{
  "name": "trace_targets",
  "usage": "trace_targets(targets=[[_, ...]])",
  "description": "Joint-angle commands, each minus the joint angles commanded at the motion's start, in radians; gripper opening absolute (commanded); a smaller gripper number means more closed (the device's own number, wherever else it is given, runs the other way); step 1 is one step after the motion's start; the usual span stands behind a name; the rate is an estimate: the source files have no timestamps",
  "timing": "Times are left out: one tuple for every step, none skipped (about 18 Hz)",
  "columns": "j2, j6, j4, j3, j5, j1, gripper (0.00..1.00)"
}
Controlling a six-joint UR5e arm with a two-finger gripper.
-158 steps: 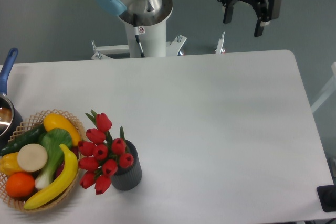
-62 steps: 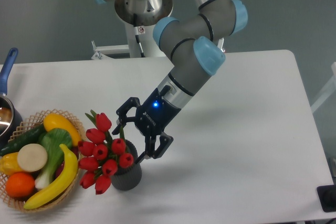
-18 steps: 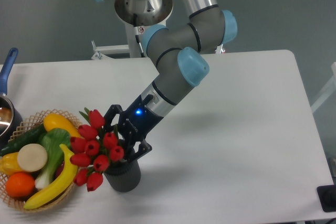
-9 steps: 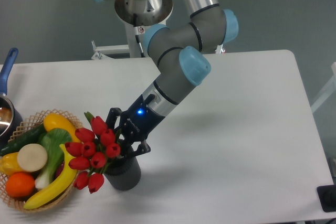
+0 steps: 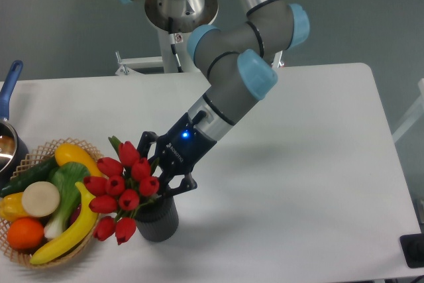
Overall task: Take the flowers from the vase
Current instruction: 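Lift the gripped tulips up and out of the grey vase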
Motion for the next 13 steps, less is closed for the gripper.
trace_targets(targets=[[0.011,-0.021,0.000,0.002,-0.017,0.003,0.41],[0.018,-0.043,0.000,0.002,-0.026,0.006,0.41],[0.026,-0.055,0.000,0.002,-0.028,0.011,0.41],[0.029,-0.057,0.000,0.002,-0.028,0.011,0.41],[0.032,-0.057,0.000,0.000,-0.029,0.011,0.41],[0.034,-0.058,0.000,0.003,-0.035,0.011,0.41],[0.034,-0.065,0.000,0.011,-0.048,0.009,0.41],[0.035,-0.077,0.000,0.017,-0.060,0.008,0.41],[0.040,-0.088,0.000,0.017,-0.072,0.008,0.41],[0.047,-0.089,0.000,0.018,-0.083,0.009,0.41],[0.048,-0.092,0.000,0.024,-0.083,0.009,0.41],[0.048,-0.103,0.000,0.035,-0.085,0.011,0.41],[0.048,-0.124,0.000,0.052,-0.085,0.011,0.41]])
